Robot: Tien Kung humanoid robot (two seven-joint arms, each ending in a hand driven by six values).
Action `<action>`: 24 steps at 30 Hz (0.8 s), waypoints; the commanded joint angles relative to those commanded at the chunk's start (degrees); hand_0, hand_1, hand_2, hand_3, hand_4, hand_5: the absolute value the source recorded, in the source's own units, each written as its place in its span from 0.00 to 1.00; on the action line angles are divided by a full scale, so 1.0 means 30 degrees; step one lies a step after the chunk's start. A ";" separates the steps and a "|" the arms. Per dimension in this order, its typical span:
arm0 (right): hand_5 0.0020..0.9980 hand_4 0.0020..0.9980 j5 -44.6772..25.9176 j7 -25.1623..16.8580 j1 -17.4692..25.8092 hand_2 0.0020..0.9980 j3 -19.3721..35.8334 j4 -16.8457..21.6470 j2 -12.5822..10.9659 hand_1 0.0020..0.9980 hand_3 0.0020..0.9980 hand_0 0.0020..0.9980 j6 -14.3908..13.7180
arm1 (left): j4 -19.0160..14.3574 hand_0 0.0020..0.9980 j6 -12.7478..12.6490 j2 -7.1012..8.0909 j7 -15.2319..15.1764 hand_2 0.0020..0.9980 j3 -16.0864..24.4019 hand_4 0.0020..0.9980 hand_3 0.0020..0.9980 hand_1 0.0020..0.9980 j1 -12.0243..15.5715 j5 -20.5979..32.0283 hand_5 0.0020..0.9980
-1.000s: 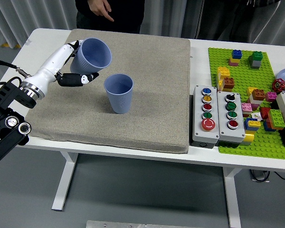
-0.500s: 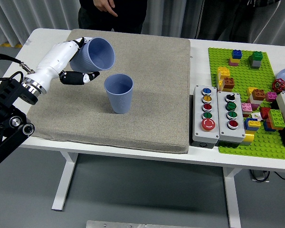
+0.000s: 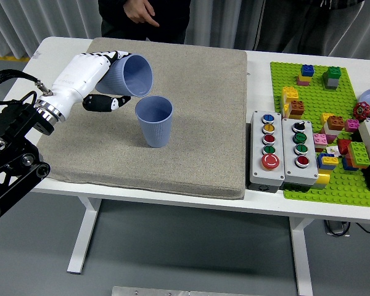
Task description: Pick cup pour cup place
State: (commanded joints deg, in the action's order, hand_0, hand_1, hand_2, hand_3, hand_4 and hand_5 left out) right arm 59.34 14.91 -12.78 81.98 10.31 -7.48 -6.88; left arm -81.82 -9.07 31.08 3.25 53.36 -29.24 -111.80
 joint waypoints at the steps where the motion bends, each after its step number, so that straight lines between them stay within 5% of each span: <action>1: 0.21 0.00 -0.0002 -0.0001 0.0002 0.66 -0.0003 0.0000 0.0000 0.67 0.61 0.72 -0.0001 | 0.0004 0.56 -0.0008 0.0010 -0.0006 0.61 -0.0012 0.66 0.58 0.55 0.0000 0.0027 0.04; 24: 0.21 0.00 -0.0025 -0.0017 0.0071 0.66 -0.0003 0.0000 0.0009 0.67 0.61 0.72 -0.0018 | 0.0055 0.56 -0.0031 0.0475 0.0241 0.61 -0.1003 0.67 0.58 0.54 -0.0772 -0.3956 0.05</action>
State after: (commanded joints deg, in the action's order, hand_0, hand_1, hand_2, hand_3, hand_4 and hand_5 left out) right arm 59.27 14.86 -12.56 81.97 10.31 -7.45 -6.93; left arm -81.65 -9.17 32.50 3.97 50.35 -31.56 -123.67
